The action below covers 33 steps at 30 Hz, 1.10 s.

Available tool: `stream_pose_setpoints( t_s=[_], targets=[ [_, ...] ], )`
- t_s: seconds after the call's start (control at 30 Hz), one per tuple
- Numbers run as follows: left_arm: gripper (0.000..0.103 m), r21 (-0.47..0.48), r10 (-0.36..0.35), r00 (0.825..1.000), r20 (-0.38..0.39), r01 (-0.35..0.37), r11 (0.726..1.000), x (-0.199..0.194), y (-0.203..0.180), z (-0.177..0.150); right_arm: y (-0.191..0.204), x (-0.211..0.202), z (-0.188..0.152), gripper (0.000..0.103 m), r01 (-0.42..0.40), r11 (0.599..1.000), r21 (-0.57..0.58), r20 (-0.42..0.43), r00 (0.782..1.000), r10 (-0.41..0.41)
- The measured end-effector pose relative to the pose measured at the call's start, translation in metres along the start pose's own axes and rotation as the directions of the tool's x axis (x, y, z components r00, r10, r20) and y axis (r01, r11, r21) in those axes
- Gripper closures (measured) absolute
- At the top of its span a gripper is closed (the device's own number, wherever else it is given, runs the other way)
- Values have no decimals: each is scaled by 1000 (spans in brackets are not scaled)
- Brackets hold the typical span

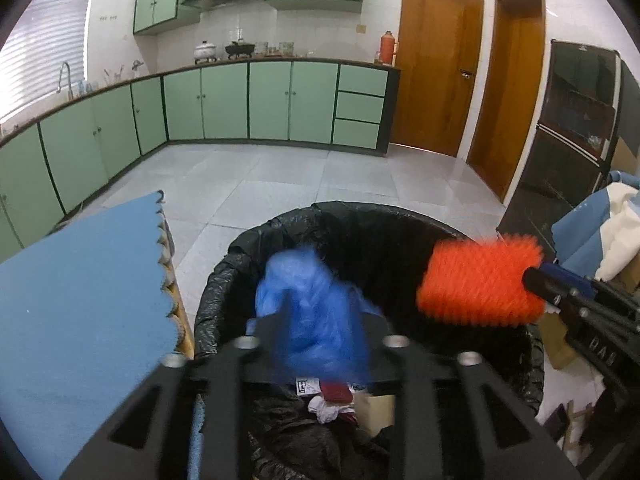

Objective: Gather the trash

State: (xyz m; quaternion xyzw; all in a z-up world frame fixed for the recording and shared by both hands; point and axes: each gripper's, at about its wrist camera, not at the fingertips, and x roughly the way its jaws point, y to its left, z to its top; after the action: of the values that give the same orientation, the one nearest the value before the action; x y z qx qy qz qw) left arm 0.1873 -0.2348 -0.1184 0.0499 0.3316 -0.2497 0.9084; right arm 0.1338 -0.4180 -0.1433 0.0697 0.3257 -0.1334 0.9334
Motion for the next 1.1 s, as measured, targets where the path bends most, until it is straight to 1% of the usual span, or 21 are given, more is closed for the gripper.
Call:
stream_pose_setpoints(
  t_s=[0.03, 0.1, 0.13, 0.17, 0.23, 0.3, 0.33, 0.4, 0.53, 0.7, 0.83, 0.9, 0.97, 1.1],
  targets=[
    [65, -5, -2, 1000, 0, 2, 1000, 0, 1, 1, 0, 1, 0, 64, 1, 1000, 1, -3, 1000, -1],
    [62, -6, -6, 1000, 3, 6, 1000, -1, 4, 3, 0, 1, -1, 50, 4, 1000, 5, -8, 1000, -4],
    [61, -7, -7, 1000, 6, 7, 1000, -3, 6, 3, 1, 0, 0, 33, 8, 1000, 8, -7, 1000, -8],
    [57, -8, -7, 1000, 11, 7, 1000, -5, 8, 4, 2, -4, 0, 21, 8, 1000, 14, 1, 1000, -8],
    [50, -16, -1, 1000, 25, 2, 1000, -12, 15, 5, 5, -11, 1, 11, -6, 1000, 20, 13, 1000, 6],
    [41, -29, 2, 999, 40, -1, 1000, -22, 22, 8, 8, -18, 3, 10, -25, 999, 26, 14, 1000, 24],
    [40, -33, 2, 999, 45, 0, 999, -26, 26, 10, 10, -22, 5, 9, -31, 999, 27, 15, 999, 31],
    [34, -40, 6, 998, 60, -3, 999, -37, 34, 13, 18, -32, 9, 8, -45, 999, 25, 22, 999, 45],
    [29, -54, 24, 995, 97, -19, 998, -68, 49, 15, 30, -56, 15, 8, -82, 996, 21, 56, 995, 81],
    [25, -74, 60, 992, 115, -52, 996, -105, 69, 10, 47, -85, 21, 6, -116, 993, 12, 87, 990, 115],
    [20, -91, 88, 989, 122, -77, 993, -132, 80, 5, 59, -102, 22, 6, -127, 992, 1, 85, 988, 127],
    [15, -99, 101, 987, 128, -89, 991, -146, 84, 2, 67, -113, 23, 6, -135, 991, -5, 87, 987, 135],
    [12, -101, 114, 985, 128, -101, 990, -156, 86, -1, 73, -124, 24, 5, -143, 990, -17, 85, 986, 144],
    [10, -112, 132, 983, 127, -119, 987, -175, 89, -5, 85, -143, 27, 5, -146, 989, -32, 95, 984, 148]
  ],
)
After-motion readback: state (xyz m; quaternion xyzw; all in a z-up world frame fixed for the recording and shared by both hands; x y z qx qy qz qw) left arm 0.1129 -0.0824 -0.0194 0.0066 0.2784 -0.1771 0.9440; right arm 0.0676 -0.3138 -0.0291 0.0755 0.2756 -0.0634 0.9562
